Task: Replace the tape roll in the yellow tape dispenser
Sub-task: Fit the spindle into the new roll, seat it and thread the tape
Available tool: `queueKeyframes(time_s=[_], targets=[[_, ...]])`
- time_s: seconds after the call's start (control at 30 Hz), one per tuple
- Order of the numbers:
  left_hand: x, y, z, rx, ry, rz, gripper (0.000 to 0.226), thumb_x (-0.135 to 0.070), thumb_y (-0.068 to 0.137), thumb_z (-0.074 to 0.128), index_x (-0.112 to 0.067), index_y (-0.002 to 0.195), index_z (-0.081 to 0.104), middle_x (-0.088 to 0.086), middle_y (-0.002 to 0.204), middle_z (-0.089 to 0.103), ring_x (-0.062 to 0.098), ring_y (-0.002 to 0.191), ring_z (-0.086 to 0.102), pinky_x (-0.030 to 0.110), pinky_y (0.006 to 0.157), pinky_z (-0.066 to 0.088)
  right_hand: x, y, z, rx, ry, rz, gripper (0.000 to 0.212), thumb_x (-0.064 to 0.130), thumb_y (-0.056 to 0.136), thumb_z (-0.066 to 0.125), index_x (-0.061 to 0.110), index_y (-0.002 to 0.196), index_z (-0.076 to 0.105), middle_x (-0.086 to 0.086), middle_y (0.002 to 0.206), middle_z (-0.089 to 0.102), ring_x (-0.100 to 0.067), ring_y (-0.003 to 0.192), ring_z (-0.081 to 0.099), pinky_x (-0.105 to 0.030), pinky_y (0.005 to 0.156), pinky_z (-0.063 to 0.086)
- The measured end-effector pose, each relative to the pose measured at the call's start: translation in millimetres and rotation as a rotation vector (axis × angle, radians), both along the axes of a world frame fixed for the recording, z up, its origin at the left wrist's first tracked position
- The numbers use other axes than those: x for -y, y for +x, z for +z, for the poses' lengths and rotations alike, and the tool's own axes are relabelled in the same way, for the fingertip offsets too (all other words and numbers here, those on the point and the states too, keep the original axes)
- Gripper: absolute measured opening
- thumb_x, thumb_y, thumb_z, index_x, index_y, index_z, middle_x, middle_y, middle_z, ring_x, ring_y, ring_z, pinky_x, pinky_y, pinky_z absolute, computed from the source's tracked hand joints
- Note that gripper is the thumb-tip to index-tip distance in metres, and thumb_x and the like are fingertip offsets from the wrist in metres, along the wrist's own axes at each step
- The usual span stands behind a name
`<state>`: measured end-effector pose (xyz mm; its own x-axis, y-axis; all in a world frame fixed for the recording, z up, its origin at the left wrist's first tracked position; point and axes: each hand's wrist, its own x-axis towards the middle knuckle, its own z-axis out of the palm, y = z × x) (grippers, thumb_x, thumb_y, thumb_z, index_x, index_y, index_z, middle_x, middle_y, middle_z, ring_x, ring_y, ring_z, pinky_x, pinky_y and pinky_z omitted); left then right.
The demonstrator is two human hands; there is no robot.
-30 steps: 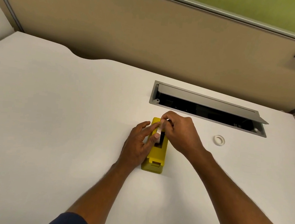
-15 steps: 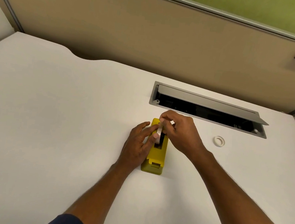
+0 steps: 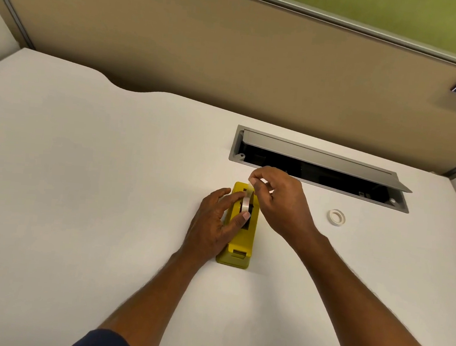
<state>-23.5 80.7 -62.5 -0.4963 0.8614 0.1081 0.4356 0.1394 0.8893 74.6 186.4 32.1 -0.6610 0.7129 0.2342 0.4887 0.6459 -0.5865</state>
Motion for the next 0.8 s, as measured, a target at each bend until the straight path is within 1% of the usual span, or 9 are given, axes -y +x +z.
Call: queueKeyframes(time_s=[0.1, 0.23, 0.3, 0.4, 0.47, 0.6, 0.7, 0.73, 0.8], targets=[[0.1, 0.2, -0.6, 0.005, -0.008, 0.0, 0.041, -0.063, 0.087, 0.036, -0.059, 0.127, 0.034, -0.005, 0.148, 0.038, 0.012, 0.133, 0.033, 0.034, 0.105, 0.033, 3.0, 1.5, 0.6, 0.016, 0.001, 0.038, 0.017, 0.024, 0.095, 0.052, 0.017, 0.101, 0.066, 0.0, 0.105, 0.07, -0.008, 0.088, 0.054, -0.025, 0.075, 0.046], [-0.1, -0.9, -2.1, 0.015, -0.003, 0.013, 0.046, -0.059, 0.089, 0.037, -0.046, 0.132, 0.043, -0.005, 0.146, 0.04, 0.012, 0.132, 0.035, 0.037, 0.106, 0.036, 5.2, 0.4, 0.8, 0.005, 0.024, 0.04, 0.017, 0.023, 0.094, 0.053, 0.015, 0.1, 0.067, -0.001, 0.104, 0.07, -0.008, 0.088, 0.054, -0.025, 0.074, 0.046], [-0.2, -1.1, -2.8, 0.009, -0.003, 0.01, 0.045, -0.06, 0.089, 0.038, -0.048, 0.132, 0.042, -0.005, 0.146, 0.04, 0.012, 0.132, 0.035, 0.038, 0.106, 0.037, 5.6, -0.7, 1.5, -0.027, 0.058, 0.007, 0.016, 0.022, 0.094, 0.054, 0.014, 0.099, 0.067, -0.002, 0.102, 0.07, -0.008, 0.086, 0.054, -0.024, 0.073, 0.046], [0.0, -0.4, -1.7, 0.005, -0.003, -0.004, 0.037, -0.063, 0.087, 0.039, -0.064, 0.124, 0.035, -0.006, 0.147, 0.039, 0.014, 0.132, 0.036, 0.038, 0.106, 0.036, 4.5, -1.7, 4.0, -0.081, 0.099, -0.049, 0.014, 0.02, 0.093, 0.054, 0.014, 0.097, 0.066, -0.003, 0.1, 0.07, -0.009, 0.084, 0.056, -0.027, 0.072, 0.051], [-0.4, 0.1, -0.6, -0.004, -0.004, -0.007, 0.035, -0.065, 0.086, 0.039, -0.069, 0.12, 0.032, -0.006, 0.147, 0.04, 0.014, 0.132, 0.036, 0.039, 0.106, 0.036, 3.7, -1.7, 5.4, -0.079, 0.113, -0.055, 0.013, 0.02, 0.093, 0.054, 0.015, 0.095, 0.066, -0.001, 0.097, 0.069, -0.009, 0.082, 0.056, -0.03, 0.071, 0.053], [-0.3, 0.5, -1.0, -0.016, -0.007, -0.004, 0.037, -0.071, 0.084, 0.032, -0.068, 0.122, 0.031, -0.005, 0.147, 0.039, 0.014, 0.133, 0.036, 0.038, 0.106, 0.034, 4.9, -1.1, 8.8, -0.061, 0.124, -0.02, 0.013, 0.021, 0.092, 0.055, 0.015, 0.094, 0.067, 0.0, 0.095, 0.07, -0.01, 0.081, 0.058, -0.032, 0.069, 0.056], [-0.1, 0.4, -2.1, -0.009, -0.001, 0.006, 0.053, -0.074, 0.084, 0.027, -0.054, 0.132, 0.037, -0.005, 0.146, 0.041, 0.013, 0.132, 0.036, 0.038, 0.106, 0.036, 6.3, -1.9, 11.2, -0.051, 0.131, 0.008, 0.014, 0.022, 0.09, 0.057, 0.015, 0.094, 0.068, -0.001, 0.096, 0.07, -0.008, 0.081, 0.057, -0.027, 0.068, 0.054], [-0.1, 0.5, -2.0, -0.012, 0.0, 0.006, 0.05, -0.071, 0.086, 0.028, -0.053, 0.132, 0.036, -0.005, 0.146, 0.041, 0.013, 0.132, 0.036, 0.038, 0.106, 0.036, 6.8, -2.3, 11.3, -0.045, 0.139, 0.01, 0.014, 0.022, 0.09, 0.057, 0.015, 0.095, 0.068, -0.001, 0.097, 0.07, -0.007, 0.081, 0.056, -0.025, 0.068, 0.052], [-0.5, 0.5, -2.0, -0.024, 0.003, -0.004, 0.039, -0.065, 0.088, 0.033, -0.064, 0.127, 0.031, -0.005, 0.145, 0.042, 0.012, 0.131, 0.037, 0.035, 0.105, 0.035, 8.1, -2.8, 11.3, -0.047, 0.179, -0.012, 0.015, 0.021, 0.089, 0.056, 0.014, 0.094, 0.068, -0.002, 0.096, 0.071, -0.006, 0.08, 0.054, -0.022, 0.066, 0.046]])
